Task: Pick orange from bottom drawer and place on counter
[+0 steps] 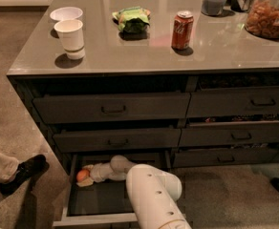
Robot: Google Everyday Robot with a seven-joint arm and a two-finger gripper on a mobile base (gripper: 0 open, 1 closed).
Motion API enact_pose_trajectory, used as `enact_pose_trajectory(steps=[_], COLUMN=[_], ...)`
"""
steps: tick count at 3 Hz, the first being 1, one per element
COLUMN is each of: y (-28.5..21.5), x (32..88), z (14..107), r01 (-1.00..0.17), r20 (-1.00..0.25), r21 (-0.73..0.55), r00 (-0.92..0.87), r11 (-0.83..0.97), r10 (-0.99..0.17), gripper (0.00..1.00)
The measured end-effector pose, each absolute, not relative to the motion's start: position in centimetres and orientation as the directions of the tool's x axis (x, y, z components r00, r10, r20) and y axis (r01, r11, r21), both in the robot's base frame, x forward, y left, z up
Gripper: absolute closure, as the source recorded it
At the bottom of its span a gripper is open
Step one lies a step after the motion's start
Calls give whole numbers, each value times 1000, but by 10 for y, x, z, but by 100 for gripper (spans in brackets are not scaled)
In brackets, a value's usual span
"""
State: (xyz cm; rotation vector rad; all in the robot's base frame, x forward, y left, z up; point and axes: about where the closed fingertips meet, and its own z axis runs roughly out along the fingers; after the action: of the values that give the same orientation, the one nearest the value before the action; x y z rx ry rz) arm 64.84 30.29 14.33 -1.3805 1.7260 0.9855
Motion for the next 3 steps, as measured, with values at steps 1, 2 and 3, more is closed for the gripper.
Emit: enact_pose_trajectory(steps=[1,2,3], y=[303,289,252], x=[649,645,652], z=[143,164,209], r01=[-982,-988,-993], r20=[-878,-892,-902], r21=[130,107,34], r00=[-180,-147,-80], r11=[141,116,115], r10=[-443,-428,-423], gripper=[83,100,100])
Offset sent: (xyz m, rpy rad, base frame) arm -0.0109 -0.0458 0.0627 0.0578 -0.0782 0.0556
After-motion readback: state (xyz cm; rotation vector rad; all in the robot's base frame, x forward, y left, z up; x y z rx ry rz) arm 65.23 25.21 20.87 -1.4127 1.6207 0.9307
